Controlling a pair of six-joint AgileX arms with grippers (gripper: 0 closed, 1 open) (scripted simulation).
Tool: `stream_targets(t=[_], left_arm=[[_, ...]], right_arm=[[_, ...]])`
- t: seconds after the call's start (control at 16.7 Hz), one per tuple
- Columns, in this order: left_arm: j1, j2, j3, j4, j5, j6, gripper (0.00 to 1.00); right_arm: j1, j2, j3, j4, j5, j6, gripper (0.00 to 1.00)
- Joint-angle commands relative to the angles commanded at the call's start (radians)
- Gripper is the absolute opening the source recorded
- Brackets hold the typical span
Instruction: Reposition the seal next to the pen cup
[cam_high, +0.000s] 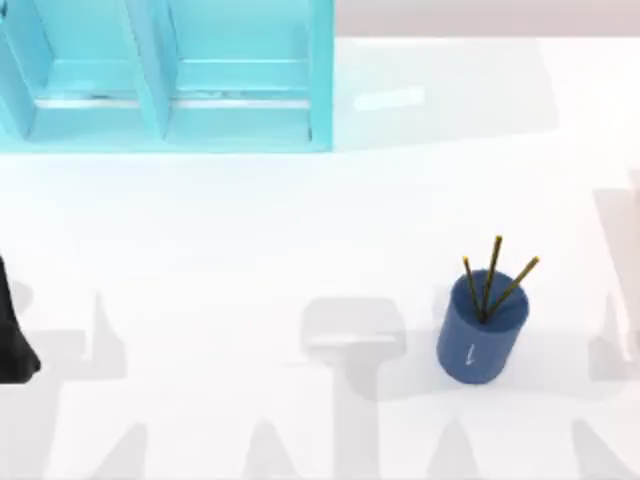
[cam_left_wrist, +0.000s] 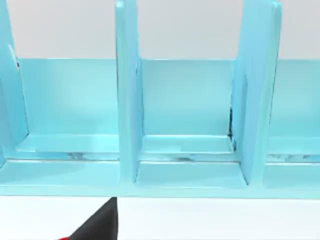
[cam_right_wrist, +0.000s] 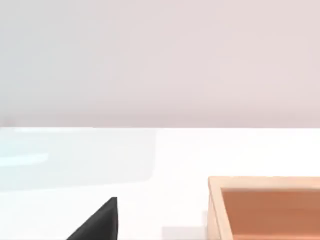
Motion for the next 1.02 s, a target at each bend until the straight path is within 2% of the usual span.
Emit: stream_targets(t=[0.24,0.48,0.66,1.02], left_arm=[[0.006,0.030,0.030,-0.027,-0.001,0.006,1.00],[0.036,0.217,0.218,-0.179,-0.003,0.038,1.00],[0.066,0.469,0.449,-0.357,-0.001,0.073,1.00],[0.137,1.134,0.975,-0.784,0.003,0.153,1.00]], right_arm=[[0.000,0.000,0.000,0.000,0.000,0.000,1.00],[0.000,0.000,0.000,0.000,0.000,0.000,1.00],[0.000,0.000,0.000,0.000,0.000,0.000,1.00],[0.000,0.000,0.000,0.000,0.000,0.000,1.00]])
